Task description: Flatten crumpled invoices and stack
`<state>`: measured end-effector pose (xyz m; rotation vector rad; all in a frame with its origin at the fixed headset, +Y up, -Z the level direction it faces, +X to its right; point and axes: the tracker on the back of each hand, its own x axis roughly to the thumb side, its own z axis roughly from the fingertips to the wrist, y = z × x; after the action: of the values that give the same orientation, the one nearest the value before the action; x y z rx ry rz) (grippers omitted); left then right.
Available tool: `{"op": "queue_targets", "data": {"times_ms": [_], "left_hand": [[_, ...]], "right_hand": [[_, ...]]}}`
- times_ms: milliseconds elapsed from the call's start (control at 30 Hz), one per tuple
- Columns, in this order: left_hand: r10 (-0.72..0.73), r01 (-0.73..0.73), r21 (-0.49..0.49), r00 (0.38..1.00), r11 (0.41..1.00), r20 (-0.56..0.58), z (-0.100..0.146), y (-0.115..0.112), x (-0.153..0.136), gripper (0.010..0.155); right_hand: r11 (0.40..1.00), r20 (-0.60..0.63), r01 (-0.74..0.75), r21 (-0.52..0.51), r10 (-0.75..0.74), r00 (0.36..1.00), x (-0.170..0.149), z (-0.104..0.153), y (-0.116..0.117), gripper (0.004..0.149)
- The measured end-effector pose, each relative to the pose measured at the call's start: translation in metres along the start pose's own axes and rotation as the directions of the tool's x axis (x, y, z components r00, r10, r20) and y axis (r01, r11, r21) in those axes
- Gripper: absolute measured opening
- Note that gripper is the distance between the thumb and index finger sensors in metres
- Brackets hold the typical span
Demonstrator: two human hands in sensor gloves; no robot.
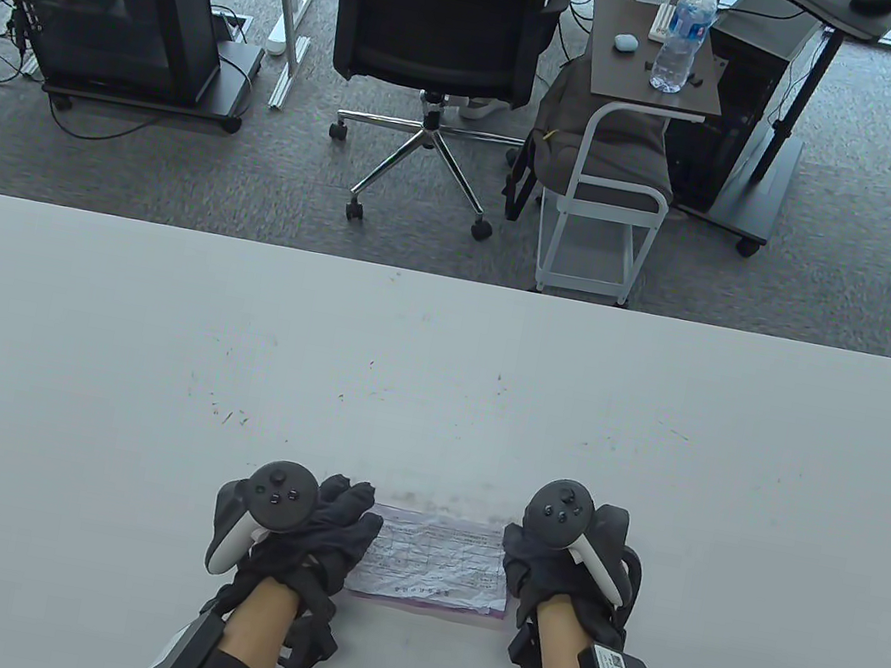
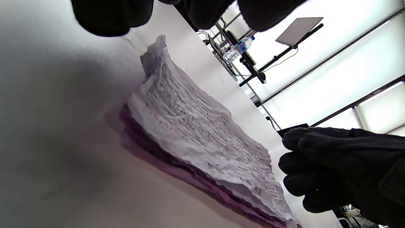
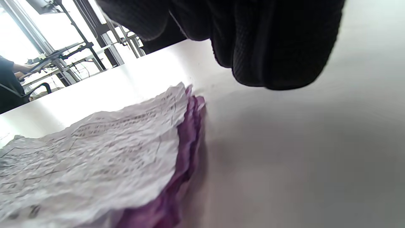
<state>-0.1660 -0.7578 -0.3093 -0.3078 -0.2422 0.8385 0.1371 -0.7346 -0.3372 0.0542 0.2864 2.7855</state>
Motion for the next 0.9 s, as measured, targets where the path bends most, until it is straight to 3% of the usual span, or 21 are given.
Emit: {"op": "queue_targets", "data": {"times_ms": [100, 167, 233, 300, 467, 633, 900], "left_hand": [[-0.081, 0.083, -0.002, 0.975, 0.997, 0.206, 0.004, 0.004, 0.024, 0.053], [-0.057, 0.113, -0.167, 0.949, 0.979, 0.309, 0.004, -0.006, 0.045, 0.05], [0.025, 0.115, -0.429, 0.951, 0.896, 0.307, 0.004, -0.031, 0.065, 0.049], [0.009, 0.158, -0.539, 0.956, 0.827, 0.294, 0.004, -0.051, 0.072, 0.049], [-0.082, 0.222, -0.607, 0.965, 0.763, 0.25, -0.001, -0.078, 0.065, 0.051], [-0.076, 0.209, -0.602, 0.968, 0.771, 0.238, -0.005, -0.079, 0.06, 0.052], [-0.092, 0.226, -0.584, 0.964, 0.779, 0.251, -0.005, -0.079, 0.061, 0.051]], "right_hand": [[0.997, 0.169, -0.069, -0.043, 0.075, 0.983, 0.021, -0.008, -0.011, 0.052], [0.993, 0.264, -0.119, -0.017, 0.119, 0.957, 0.04, -0.015, -0.011, 0.051], [0.975, 0.361, -0.22, 0.034, 0.193, 0.912, 0.065, -0.022, -0.003, 0.049], [0.945, 0.409, -0.323, 0.052, 0.275, 0.87, 0.079, -0.027, 0.007, 0.047], [0.915, 0.429, -0.374, 0.15, 0.28, 0.859, 0.089, -0.034, 0.035, 0.049], [0.902, 0.424, -0.387, 0.194, 0.278, 0.862, 0.083, -0.04, 0.049, 0.05], [0.916, 0.408, -0.358, 0.179, 0.262, 0.874, 0.079, -0.035, 0.043, 0.051]]}}
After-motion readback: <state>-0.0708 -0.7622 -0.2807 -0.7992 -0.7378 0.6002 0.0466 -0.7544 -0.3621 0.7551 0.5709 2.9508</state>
